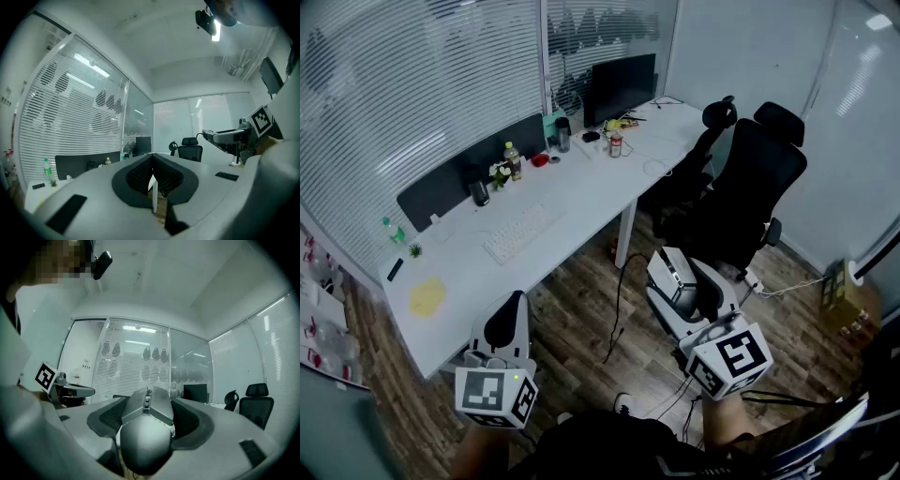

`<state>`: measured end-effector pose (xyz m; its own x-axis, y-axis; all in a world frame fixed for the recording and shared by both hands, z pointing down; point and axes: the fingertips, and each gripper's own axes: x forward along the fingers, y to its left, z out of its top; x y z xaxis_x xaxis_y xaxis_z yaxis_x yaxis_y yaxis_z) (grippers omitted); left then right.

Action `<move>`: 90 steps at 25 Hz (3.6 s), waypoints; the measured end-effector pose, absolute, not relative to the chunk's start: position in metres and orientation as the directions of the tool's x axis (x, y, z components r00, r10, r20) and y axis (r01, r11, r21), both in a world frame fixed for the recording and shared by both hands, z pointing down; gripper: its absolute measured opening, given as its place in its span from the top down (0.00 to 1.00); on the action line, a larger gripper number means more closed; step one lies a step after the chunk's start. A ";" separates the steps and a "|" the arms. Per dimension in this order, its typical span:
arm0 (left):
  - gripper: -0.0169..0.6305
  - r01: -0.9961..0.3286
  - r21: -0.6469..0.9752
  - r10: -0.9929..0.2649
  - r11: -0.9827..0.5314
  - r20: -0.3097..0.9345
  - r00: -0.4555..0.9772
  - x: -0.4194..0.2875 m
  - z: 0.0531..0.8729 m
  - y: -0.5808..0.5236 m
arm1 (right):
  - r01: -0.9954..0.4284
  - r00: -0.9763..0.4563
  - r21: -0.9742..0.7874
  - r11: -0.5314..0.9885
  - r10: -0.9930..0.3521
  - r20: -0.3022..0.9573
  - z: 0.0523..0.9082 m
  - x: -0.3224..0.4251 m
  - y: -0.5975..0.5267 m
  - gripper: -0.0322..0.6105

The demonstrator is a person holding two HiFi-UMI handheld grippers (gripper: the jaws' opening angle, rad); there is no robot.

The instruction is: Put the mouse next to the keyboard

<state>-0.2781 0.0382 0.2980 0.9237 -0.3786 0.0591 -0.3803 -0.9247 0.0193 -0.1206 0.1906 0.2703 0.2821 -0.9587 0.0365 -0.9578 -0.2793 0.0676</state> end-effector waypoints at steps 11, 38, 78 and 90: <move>0.93 -0.391 0.021 -0.390 -0.920 0.056 0.919 -0.277 0.293 0.040 | -0.963 0.266 0.061 -0.264 -0.964 0.026 0.265 -0.119 0.191 0.48; 0.93 -0.403 -0.019 -0.403 -0.915 0.079 0.912 -0.221 0.295 0.073 | -0.971 0.239 0.017 -0.240 -0.971 -0.013 0.265 -0.067 0.218 0.48; 0.93 -0.400 -0.003 -0.399 -0.917 0.082 0.913 -0.062 0.320 -0.120 | -0.968 0.247 0.043 -0.245 -0.969 0.026 0.279 0.078 0.031 0.48; 0.93 -0.384 0.026 -0.381 -0.923 0.070 0.922 -0.044 0.327 -0.199 | -0.969 0.242 0.063 -0.238 -0.969 0.051 0.281 0.089 -0.048 0.48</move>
